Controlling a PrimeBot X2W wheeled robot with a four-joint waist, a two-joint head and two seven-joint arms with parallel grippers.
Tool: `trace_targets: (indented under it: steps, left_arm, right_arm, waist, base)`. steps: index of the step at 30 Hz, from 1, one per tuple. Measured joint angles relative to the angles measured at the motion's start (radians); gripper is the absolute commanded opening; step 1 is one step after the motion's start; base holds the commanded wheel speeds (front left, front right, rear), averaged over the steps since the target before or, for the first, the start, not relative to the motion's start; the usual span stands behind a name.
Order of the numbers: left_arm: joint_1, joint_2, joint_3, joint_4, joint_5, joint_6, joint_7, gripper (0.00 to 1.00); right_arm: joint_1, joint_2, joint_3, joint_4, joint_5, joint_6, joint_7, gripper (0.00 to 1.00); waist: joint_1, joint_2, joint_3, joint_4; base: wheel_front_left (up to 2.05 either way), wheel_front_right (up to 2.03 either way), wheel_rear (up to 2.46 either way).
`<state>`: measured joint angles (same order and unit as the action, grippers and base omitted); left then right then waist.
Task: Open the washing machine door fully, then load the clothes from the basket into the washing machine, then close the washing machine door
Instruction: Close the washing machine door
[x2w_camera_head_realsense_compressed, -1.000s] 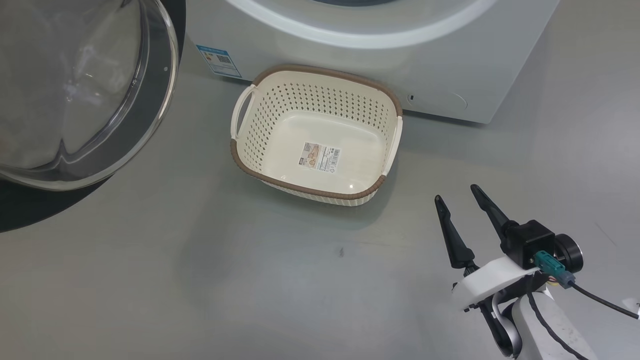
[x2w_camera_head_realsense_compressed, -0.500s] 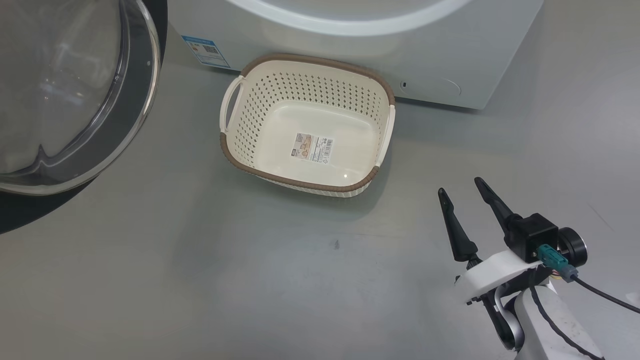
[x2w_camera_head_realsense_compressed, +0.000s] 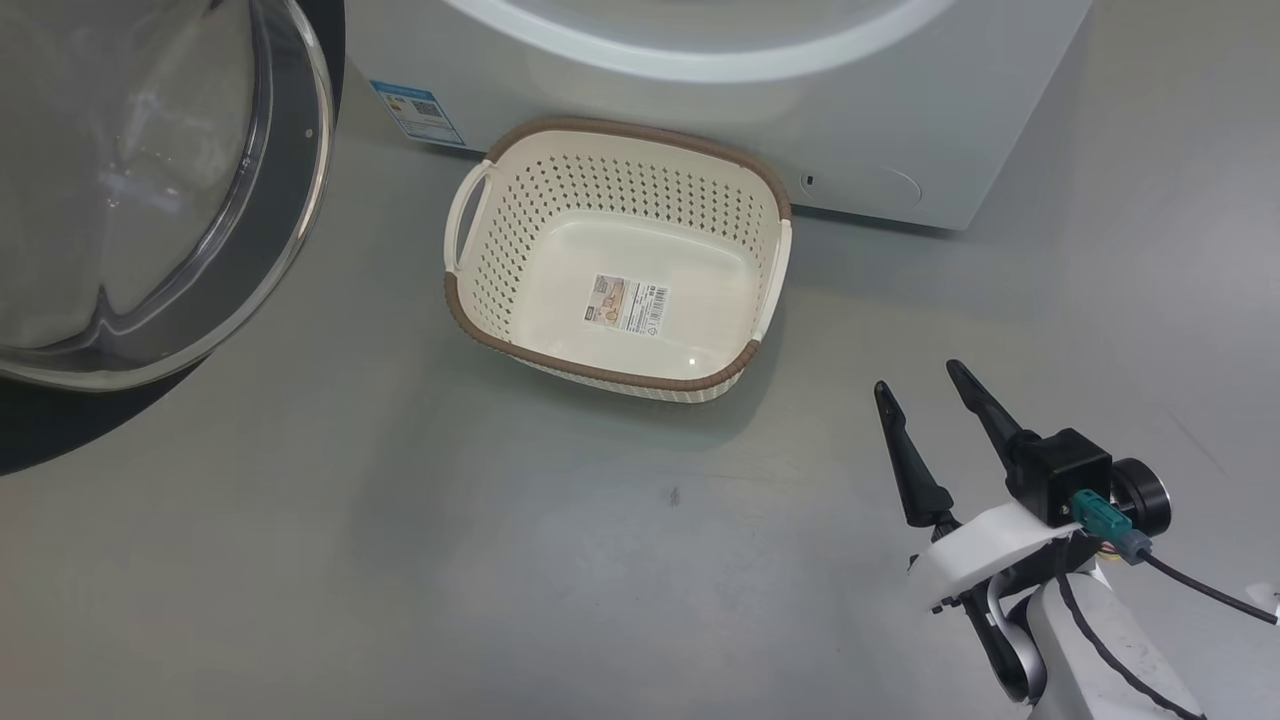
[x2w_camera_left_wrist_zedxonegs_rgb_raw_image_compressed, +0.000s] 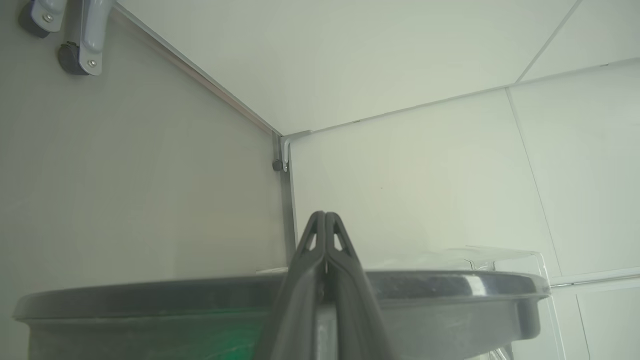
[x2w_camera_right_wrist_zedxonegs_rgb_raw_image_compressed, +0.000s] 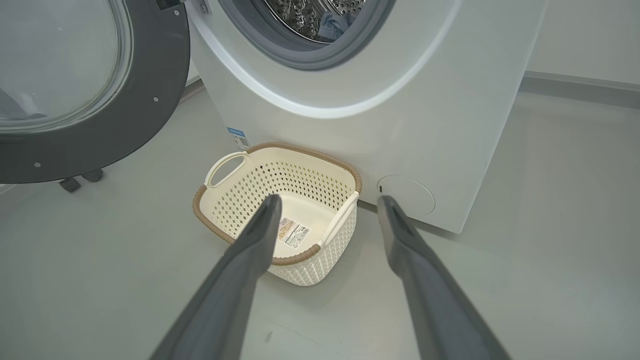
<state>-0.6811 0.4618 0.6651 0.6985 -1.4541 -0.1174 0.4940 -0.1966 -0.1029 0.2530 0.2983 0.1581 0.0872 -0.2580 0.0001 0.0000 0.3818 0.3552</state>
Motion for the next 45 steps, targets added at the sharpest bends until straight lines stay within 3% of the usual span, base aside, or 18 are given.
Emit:
trace_targets:
  steps: [31,45]
  left_arm:
    - [0.075,0.034,-0.074,-0.037,-0.003,-0.004,0.163,0.00]
    - [0.087,0.033,-0.074,-0.050,-0.058,-0.004,0.229,0.00]
  right_arm:
    - [0.000,0.003,0.007,0.023,0.020,0.006,0.000,1.00]
    - [0.000,0.005,0.010,0.029,0.027,0.010,0.000,1.00]
  waist:
    - [0.0000,0.0000,-0.030,0.010]
    - [0.0000,0.0000,-0.039,0.010]
  base:
    - [0.00,0.00,0.00]
    - [0.00,0.00,0.00]
